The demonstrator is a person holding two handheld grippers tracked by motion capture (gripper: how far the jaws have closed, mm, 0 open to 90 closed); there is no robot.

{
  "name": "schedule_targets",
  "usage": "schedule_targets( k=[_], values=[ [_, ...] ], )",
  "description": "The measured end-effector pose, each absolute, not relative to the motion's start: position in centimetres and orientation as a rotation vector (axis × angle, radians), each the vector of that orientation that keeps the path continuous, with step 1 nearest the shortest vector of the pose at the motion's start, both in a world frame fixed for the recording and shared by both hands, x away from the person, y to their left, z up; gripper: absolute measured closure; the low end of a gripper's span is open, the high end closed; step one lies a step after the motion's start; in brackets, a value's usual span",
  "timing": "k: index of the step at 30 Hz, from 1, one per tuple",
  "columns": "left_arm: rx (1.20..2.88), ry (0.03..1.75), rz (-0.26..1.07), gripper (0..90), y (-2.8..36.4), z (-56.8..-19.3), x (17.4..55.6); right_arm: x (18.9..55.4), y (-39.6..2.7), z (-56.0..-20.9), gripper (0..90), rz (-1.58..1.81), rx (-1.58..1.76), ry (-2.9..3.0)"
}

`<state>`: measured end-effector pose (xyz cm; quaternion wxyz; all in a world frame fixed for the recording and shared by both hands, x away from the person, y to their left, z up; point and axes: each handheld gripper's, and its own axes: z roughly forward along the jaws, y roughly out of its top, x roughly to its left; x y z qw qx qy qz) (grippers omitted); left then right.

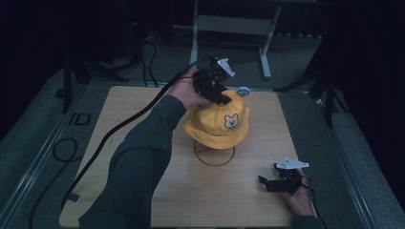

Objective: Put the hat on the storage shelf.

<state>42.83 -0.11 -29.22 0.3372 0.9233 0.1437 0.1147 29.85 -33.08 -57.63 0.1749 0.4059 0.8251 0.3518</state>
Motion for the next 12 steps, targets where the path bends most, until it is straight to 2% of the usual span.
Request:
schedule_targets(
  k=[3,8,12],
  values=[
    [2.358,0.41,0.309,37.7,0.5,-28.6,42.8,29.9,-33.1,-57.6,12.3,0.996,1.15,2.338],
    [2.282,0.444,0.313,32.0,2.0,-27.8,42.7,29.8,-33.1,-57.6,12.3,0.997,1.149,2.339],
    [2.224,0.494,0.327,31.2,3.8,-27.4,42.8,29.8,-33.1,-57.6,12.3,0.997,1.147,2.339]
  ],
)
